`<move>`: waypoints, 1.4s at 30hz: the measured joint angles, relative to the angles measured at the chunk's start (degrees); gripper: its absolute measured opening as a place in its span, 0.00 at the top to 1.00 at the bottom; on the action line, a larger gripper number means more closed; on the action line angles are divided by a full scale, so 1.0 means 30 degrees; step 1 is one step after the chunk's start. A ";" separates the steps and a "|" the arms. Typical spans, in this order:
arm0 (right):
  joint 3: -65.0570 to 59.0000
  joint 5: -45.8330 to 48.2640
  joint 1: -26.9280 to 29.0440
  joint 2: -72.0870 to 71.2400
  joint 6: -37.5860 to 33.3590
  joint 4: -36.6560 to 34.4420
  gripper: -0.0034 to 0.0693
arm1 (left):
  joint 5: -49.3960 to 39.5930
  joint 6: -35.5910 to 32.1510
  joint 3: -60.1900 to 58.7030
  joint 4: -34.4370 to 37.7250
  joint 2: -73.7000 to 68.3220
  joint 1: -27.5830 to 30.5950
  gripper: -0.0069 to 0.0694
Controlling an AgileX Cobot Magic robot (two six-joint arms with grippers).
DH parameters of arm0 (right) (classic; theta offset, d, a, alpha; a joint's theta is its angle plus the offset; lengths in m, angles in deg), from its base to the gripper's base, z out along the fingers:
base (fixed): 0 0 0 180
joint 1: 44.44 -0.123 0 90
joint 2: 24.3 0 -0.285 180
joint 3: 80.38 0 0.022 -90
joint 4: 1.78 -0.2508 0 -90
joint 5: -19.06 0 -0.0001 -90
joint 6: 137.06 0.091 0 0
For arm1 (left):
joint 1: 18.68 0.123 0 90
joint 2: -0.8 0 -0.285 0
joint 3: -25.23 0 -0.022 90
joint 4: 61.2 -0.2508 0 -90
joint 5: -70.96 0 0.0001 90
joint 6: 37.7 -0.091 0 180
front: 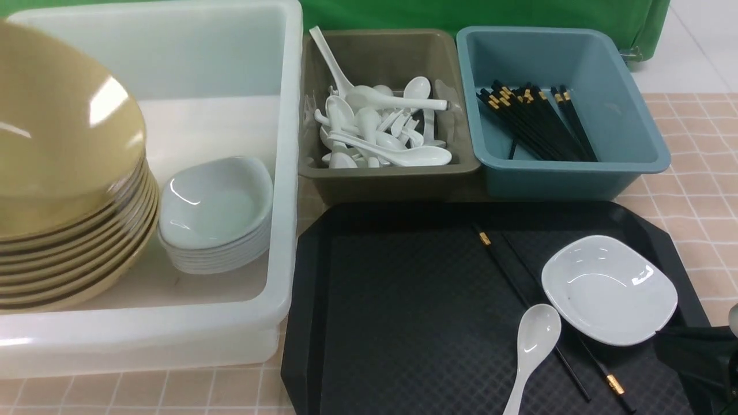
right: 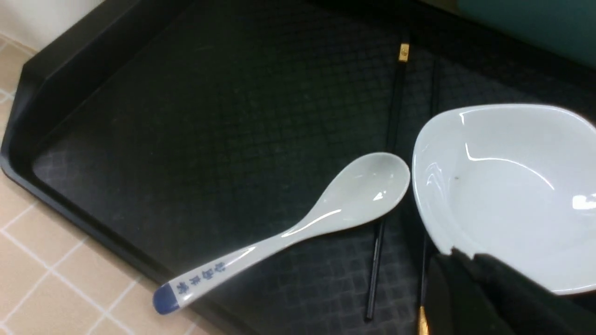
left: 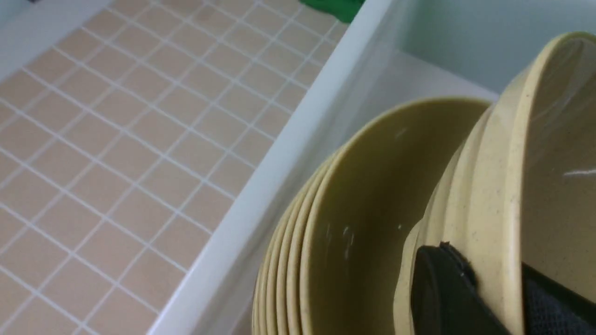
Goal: On brown table put chopsticks spoon bowls plates into blue grey white boxes.
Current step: 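Place the tan bowl onto the bowl stack in the left bin with the left gripper, then reach down and grasp the white spoon resting in the bowl with the right gripper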
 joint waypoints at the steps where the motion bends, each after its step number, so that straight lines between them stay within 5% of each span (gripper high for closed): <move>1: 0.0000 0.0000 0.0000 0.0000 0.0000 0.0000 0.83 | 0.0333 -0.0590 -0.0475 0.0732 -0.0110 0.0488 0.90; 7: 0.0000 -0.0049 0.0000 0.0000 0.0000 0.0000 0.83 | 0.1432 -0.2265 -0.1430 0.2350 -0.1073 0.1606 0.86; 15: 0.0000 -0.0149 0.0000 0.0000 0.0000 0.0000 0.82 | 0.1176 -0.2776 -0.1468 0.2785 -0.1589 0.1572 0.35; 22: 0.0000 -0.0008 0.0000 0.0000 0.0023 0.0000 0.81 | 0.0559 -0.2898 -0.1468 0.3165 0.0647 0.1574 0.14; 30: -0.0635 -0.0642 0.0000 0.0000 0.0454 0.0000 0.79 | 0.0638 -0.4954 -0.1468 0.4407 0.5513 0.0517 0.23; 37: -0.1050 -0.0759 0.0000 0.0554 0.1104 -0.0741 0.68 | 0.1494 -0.7100 -0.2927 0.5929 0.9648 -0.3741 0.62; 39: -0.0885 0.0011 0.0000 0.1666 0.1105 -0.2182 0.60 | 0.1553 -0.9084 -0.4869 0.6442 1.1360 -0.5787 0.81; 42: -0.0279 0.1143 0.0000 0.3622 0.0934 -0.3811 0.51 | 0.1163 -1.1675 -0.7293 0.6604 1.3173 -0.7586 0.90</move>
